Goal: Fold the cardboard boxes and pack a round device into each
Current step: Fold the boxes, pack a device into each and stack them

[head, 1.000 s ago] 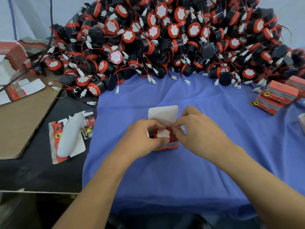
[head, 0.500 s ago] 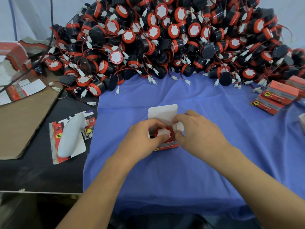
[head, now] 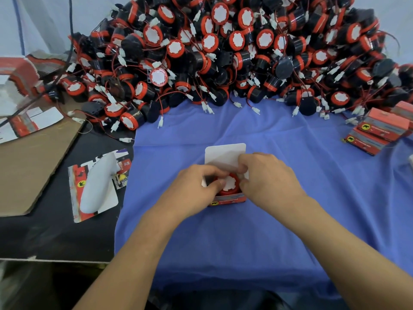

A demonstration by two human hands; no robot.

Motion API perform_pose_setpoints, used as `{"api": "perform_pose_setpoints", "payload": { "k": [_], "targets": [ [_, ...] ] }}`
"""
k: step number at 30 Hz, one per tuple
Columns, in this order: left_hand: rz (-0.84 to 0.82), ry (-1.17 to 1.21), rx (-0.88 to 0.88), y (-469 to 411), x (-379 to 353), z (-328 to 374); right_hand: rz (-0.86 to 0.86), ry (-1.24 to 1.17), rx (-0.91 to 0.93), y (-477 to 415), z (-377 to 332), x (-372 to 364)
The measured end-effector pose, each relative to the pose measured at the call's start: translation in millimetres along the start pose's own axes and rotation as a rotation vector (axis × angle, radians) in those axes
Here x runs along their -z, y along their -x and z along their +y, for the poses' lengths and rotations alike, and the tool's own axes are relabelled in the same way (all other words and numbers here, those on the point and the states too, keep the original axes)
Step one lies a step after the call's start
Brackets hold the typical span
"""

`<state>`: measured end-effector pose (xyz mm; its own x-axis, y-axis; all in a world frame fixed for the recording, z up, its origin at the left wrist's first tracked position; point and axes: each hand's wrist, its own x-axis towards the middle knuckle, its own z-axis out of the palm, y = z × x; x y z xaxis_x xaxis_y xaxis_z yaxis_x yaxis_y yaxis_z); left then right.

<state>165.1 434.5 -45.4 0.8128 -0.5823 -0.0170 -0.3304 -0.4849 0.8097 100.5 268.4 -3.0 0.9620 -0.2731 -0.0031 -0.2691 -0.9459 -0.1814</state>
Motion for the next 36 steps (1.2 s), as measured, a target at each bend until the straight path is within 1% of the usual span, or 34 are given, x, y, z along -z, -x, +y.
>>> {"api": "perform_pose_setpoints", "payload": {
  "k": [3,6,8,11,13,14,16,18,22,28,31,36],
  "targets": [
    [0.035,0.006,-0.027,1.8,-1.5,0.1,0.026,0.009,0.001,-0.2,-1.8,-3.5],
    [0.127,-0.015,-0.12,4.0,-6.9,-1.8,0.061,0.04,-0.008,0.5,-4.1,-9.0],
    [0.191,0.083,-0.134,7.6,-11.4,-4.1,0.063,-0.016,-0.007,1.1,-0.7,-9.4],
    [0.182,0.334,-0.132,16.3,-16.3,-6.6,0.001,-0.276,0.03,6.9,12.5,-5.1],
    [0.196,0.447,-0.116,18.1,-15.1,-9.6,-0.094,-0.476,0.056,13.5,21.4,0.7],
    [0.192,0.486,-0.106,17.9,-14.5,-11.5,-0.143,-0.601,0.046,15.5,25.1,3.4],
    [0.173,0.504,-0.093,17.8,-13.7,-13.2,-0.216,-0.887,-0.032,14.9,33.3,4.9],
    [0.164,0.505,-0.079,17.4,-13.6,-13.3,-0.24,-1.079,-0.116,13.3,39.8,0.3],
    [0.187,0.5,-0.072,14.1,-15.1,-13.8,-0.202,-1.13,-0.141,13.2,45.7,-21.8],
    [0.179,0.471,-0.062,12.4,-18.7,-11.3,-0.281,-1.205,-0.117,10.4,53.9,-36.0],
    [0.202,0.484,-0.057,11.5,-18.8,-12.8,-0.288,-1.221,-0.119,7.8,56.5,-38.2],
    [0.156,0.496,-0.082,7.9,-20.9,-13.0,-0.283,-1.269,-0.154,3.1,57.0,-39.0]
  ]
}}
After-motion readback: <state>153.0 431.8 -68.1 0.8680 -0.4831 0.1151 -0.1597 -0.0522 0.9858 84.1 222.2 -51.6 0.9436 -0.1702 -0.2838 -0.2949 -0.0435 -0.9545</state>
